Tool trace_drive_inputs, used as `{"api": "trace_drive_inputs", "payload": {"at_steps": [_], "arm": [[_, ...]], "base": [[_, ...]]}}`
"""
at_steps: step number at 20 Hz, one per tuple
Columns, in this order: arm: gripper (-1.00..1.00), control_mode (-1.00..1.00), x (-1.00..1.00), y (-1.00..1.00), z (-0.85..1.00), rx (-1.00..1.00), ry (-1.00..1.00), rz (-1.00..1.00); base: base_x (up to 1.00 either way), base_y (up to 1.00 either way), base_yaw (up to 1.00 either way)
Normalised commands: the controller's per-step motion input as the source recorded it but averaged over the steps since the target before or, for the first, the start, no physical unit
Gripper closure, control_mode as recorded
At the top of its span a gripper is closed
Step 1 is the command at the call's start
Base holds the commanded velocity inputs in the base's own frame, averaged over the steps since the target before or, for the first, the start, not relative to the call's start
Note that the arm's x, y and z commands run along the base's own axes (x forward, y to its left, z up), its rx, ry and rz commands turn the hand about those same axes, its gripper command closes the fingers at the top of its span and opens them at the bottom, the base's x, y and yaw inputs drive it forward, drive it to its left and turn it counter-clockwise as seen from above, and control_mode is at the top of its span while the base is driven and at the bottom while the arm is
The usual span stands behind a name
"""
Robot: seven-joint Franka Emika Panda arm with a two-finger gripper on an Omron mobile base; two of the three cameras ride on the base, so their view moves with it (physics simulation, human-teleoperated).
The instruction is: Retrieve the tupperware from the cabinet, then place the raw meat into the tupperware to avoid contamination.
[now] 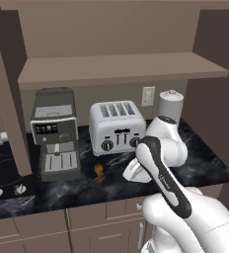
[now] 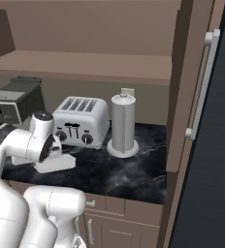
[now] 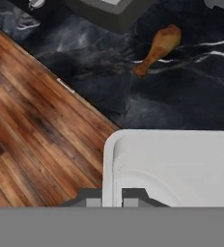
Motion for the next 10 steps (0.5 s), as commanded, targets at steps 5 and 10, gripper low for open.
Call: {"api": "trace_drive_inputs", "payload": {"at_steps": [5,10], "arm": [[1.0,-1.0,0.33,0.0,-0.39,0.0,0.0,-0.01],[1.0,-1.0,0.36,0.0,-0.35,0.0,0.0,-0.02]], "base": [[0.0,0.0,0.0],[0.0,0.0,0.0]]}}
